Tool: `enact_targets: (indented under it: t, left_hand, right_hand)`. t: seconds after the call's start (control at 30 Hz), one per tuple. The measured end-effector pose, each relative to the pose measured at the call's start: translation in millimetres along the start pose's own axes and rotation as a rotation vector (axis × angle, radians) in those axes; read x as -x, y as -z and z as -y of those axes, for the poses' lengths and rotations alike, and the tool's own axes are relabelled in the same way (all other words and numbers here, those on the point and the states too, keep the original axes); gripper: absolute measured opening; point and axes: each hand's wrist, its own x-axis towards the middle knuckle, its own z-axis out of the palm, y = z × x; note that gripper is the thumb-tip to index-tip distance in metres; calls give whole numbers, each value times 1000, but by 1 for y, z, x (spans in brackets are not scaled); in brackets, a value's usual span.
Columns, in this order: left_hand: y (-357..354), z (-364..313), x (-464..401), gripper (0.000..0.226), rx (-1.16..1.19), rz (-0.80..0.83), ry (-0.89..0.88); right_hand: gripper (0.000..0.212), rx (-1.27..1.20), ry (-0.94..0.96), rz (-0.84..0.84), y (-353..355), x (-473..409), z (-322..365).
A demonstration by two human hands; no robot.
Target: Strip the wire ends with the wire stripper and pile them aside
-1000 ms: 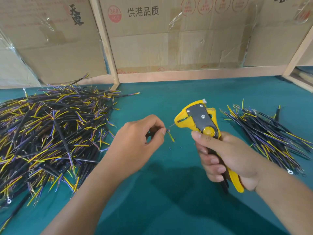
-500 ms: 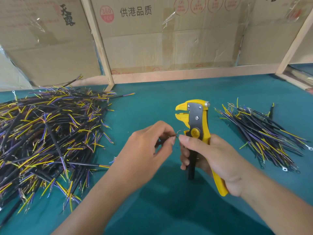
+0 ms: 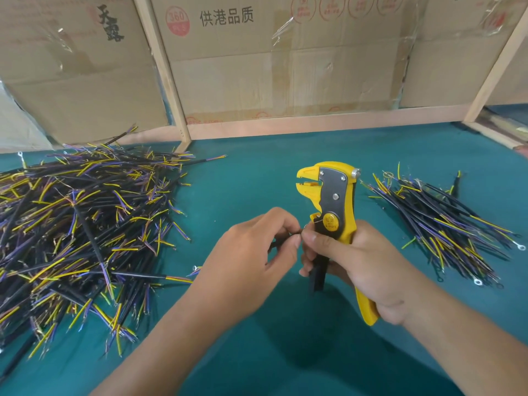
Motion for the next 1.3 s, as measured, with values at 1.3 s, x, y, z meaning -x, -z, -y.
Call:
enact_targets:
  t: [1.3]
  left_hand:
    - [28,-5,-5,22,-411,128,-370]
  right_hand:
    - [7,50,-70,145,7,6,10]
